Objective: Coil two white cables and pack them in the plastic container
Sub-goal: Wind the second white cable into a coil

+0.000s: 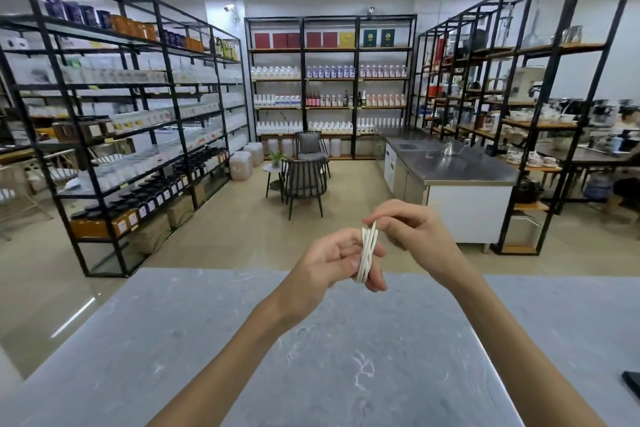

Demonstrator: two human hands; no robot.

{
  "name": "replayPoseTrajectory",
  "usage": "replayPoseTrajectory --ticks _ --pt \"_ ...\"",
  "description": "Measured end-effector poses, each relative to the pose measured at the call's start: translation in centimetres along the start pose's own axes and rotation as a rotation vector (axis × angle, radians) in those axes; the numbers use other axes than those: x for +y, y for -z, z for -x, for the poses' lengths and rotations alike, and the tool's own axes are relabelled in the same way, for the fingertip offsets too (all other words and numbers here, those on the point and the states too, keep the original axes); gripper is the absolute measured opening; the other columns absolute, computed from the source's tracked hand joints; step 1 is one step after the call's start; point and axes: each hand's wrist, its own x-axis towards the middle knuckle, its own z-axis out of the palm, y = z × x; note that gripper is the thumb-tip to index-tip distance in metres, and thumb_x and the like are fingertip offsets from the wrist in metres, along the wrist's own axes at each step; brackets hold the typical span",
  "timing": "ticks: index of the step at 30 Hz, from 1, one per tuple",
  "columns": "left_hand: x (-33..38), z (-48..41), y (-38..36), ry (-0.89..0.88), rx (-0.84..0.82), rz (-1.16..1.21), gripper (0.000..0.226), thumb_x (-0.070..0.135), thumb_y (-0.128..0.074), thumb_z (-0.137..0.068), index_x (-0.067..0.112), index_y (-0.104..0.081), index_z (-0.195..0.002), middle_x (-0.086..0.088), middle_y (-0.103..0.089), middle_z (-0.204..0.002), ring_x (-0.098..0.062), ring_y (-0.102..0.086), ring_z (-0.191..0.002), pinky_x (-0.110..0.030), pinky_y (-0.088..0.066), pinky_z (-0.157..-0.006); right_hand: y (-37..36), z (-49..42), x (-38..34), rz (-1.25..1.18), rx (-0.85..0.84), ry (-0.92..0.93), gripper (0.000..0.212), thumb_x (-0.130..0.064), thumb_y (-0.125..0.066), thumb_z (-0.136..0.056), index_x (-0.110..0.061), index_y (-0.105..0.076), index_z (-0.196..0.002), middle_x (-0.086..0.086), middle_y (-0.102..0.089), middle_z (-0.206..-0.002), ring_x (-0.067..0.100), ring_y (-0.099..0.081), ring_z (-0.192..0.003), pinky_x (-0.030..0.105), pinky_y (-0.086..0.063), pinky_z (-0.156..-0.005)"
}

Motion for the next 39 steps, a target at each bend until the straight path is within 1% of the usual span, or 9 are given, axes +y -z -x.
replayPoseTrajectory --ticks 5,8,14,18,21,28,33,36,39 --pt "-0.6 -0.3 0.1 -0.043 0.118 0.266 0.030 0.002 -0.041 -0.092 -0.002 -0.060 -0.115 -0.018 -0.069 -0.088 -0.030 -0.066 -0.085 -0.032 -0.054 -0.081 -2.8 1.0 0.6 -0.060 0.069 -0.176 0.020 -0.018 -0.059 -0.095 -0.023 -0.077 -0.099 0.014 -0.062 -0.067 0.016 -0.049 -0.059 0.025 -0.043 -0.054" --pt "-1.4 -1.1 0.2 -0.069 0.300 0.355 0.031 0.002 -0.041 -0.095 -0.001 -0.060 -0.119 -0.018 -0.070 -0.100 -0.025 -0.068 -0.091 -0.029 -0.055 -0.085 -4.1 2.0 0.7 0.027 0.029 -0.248 0.026 -0.004 -0.056 -0.096 -0.017 -0.073 -0.110 -0.004 -0.063 -0.070 0.005 -0.050 -0.059 0.019 -0.045 -0.055" --pt "-3.1 -1.9 -0.9 -0.040 0.550 0.030 0.029 0.011 -0.036 -0.105 0.011 -0.052 -0.130 -0.004 -0.072 -0.113 -0.011 -0.068 -0.108 -0.020 -0.055 -0.076 -5.8 3.0 1.0 0.243 0.081 -0.361 0.018 -0.008 -0.051 -0.097 -0.013 -0.069 -0.096 -0.002 -0.068 -0.076 0.000 -0.059 -0.055 0.018 -0.051 -0.058" --pt "-3.7 -2.4 -2.1 -0.081 0.659 -0.095 0.029 0.013 -0.035 -0.106 0.016 -0.051 -0.130 0.000 -0.070 -0.117 -0.002 -0.067 -0.103 -0.014 -0.053 -0.078 -7.2 4.0 1.6 0.535 0.301 -0.188 0.019 -0.014 -0.050 -0.099 -0.017 -0.069 -0.101 0.002 -0.071 -0.080 0.018 -0.067 -0.070 0.036 -0.055 -0.067" --pt "-3.7 -3.0 -2.7 -0.108 0.707 -0.124 0.028 0.012 -0.034 -0.106 0.024 -0.052 -0.123 0.004 -0.069 -0.120 -0.004 -0.061 -0.118 -0.016 -0.049 -0.093 -8.0 4.6 2.2 0.780 0.415 0.085 0.020 -0.006 -0.059 -0.095 -0.010 -0.070 -0.110 0.003 -0.071 -0.084 0.020 -0.064 -0.070 0.029 -0.049 -0.063" --pt "-3.4 -3.3 -2.4 -0.010 0.674 -0.165 0.027 0.005 -0.039 -0.101 0.018 -0.059 -0.113 -0.001 -0.072 -0.111 -0.008 -0.066 -0.105 -0.016 -0.050 -0.085 -7.1 4.8 2.7 0.736 0.492 0.207 0.027 -0.008 -0.062 -0.093 -0.016 -0.063 -0.119 -0.007 -0.071 -0.099 0.011 -0.065 -0.080 0.015 -0.045 -0.073" --pt "-3.1 -3.0 -1.9 0.102 0.528 -0.236 0.020 0.007 -0.038 -0.098 -0.002 -0.055 -0.095 -0.003 -0.058 -0.082 -0.010 -0.055 -0.078 -0.021 -0.045 -0.073 -5.8 5.3 3.3 0.758 0.266 0.120 0.053 -0.015 -0.058 -0.097 -0.029 -0.040 -0.144 -0.002 -0.065 -0.094 0.017 -0.060 -0.083 0.036 -0.053 -0.067" --pt "-3.1 -2.6 -1.3 0.242 0.395 -0.326 0.024 0.016 -0.039 -0.098 0.001 -0.053 -0.087 0.004 -0.052 -0.074 -0.007 -0.050 -0.073 -0.018 -0.043 -0.069 -4.8 5.6 3.9 0.914 0.199 0.236 0.057 -0.008 -0.073 -0.086 -0.019 -0.053 -0.138 0.002 -0.062 -0.090 0.019 -0.055 -0.078 0.035 -0.052 -0.060" --pt "-2.9 -2.3 -0.7 0.395 0.256 -0.385 0.028 0.017 -0.037 -0.094 0.003 -0.061 -0.089 -0.002 -0.058 -0.081 -0.012 -0.055 -0.080 -0.031 -0.047 -0.079 -3.8 5.5 4.2 0.973 0.236 0.357 0.041 -0.019 -0.081 -0.079 -0.017 -0.068 -0.117 0.001 -0.060 -0.094 0.019 -0.050 -0.081 0.032 -0.049 -0.059"
